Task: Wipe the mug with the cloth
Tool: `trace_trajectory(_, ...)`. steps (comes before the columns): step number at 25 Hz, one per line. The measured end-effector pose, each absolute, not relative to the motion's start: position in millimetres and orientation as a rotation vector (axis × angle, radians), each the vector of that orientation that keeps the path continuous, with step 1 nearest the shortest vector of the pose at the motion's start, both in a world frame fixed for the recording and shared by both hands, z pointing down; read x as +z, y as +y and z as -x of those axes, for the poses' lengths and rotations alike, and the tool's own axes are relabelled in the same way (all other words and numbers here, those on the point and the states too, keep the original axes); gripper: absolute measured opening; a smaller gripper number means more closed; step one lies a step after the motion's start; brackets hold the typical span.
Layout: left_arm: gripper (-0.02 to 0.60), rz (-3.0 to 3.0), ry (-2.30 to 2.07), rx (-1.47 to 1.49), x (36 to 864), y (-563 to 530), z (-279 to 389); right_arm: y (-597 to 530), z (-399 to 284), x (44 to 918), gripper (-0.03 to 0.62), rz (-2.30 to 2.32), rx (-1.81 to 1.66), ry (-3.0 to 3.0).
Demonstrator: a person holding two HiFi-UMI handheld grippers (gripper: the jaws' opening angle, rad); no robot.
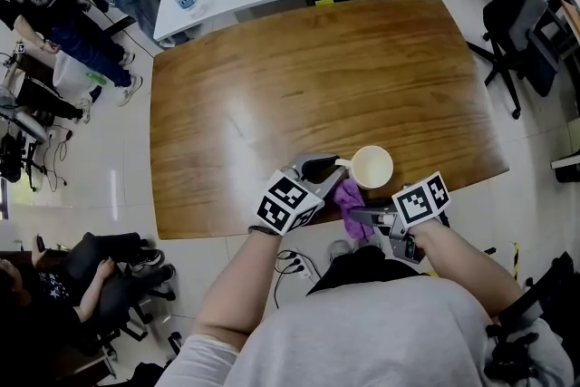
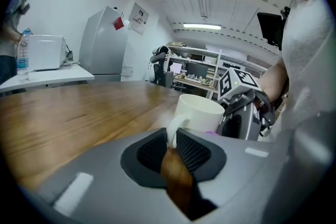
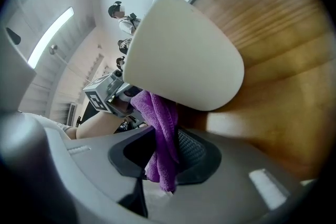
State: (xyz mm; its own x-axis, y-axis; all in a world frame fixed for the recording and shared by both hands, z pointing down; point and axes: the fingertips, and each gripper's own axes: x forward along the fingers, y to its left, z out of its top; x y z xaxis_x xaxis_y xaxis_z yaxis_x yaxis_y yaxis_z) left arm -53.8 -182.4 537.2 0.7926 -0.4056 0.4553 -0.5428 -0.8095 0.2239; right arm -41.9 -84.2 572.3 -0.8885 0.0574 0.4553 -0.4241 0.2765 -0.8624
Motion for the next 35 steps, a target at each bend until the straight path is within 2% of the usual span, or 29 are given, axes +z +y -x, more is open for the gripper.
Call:
trace_trajectory(6, 0.057, -2.627, -0.741, 0.52, 536.2, -182.6, 56.7, -75.2, 45.6, 558.7, 0.109, -0.284, 1.531, -2.243)
trace_trajectory(14, 0.055, -2.621, -0.753, 0.524, 538.3, -183.6, 58.3, -68.1, 12.2, 515.9, 0.109, -0.231, 1.045, -2.418)
trace_trajectory(27, 0.055, -2.615, -0.766, 0.543, 536.3, -182.1, 55.6, -67.1, -12.0, 578.4, 0.109, -0.307, 1.391, -2.208)
trace_trajectory(35, 0.055, -2.601, -0.784, 0.511, 536.5, -182.9, 58.1, -64.0, -28.5, 563.5, 0.109, -0.36, 1.428, -2.279)
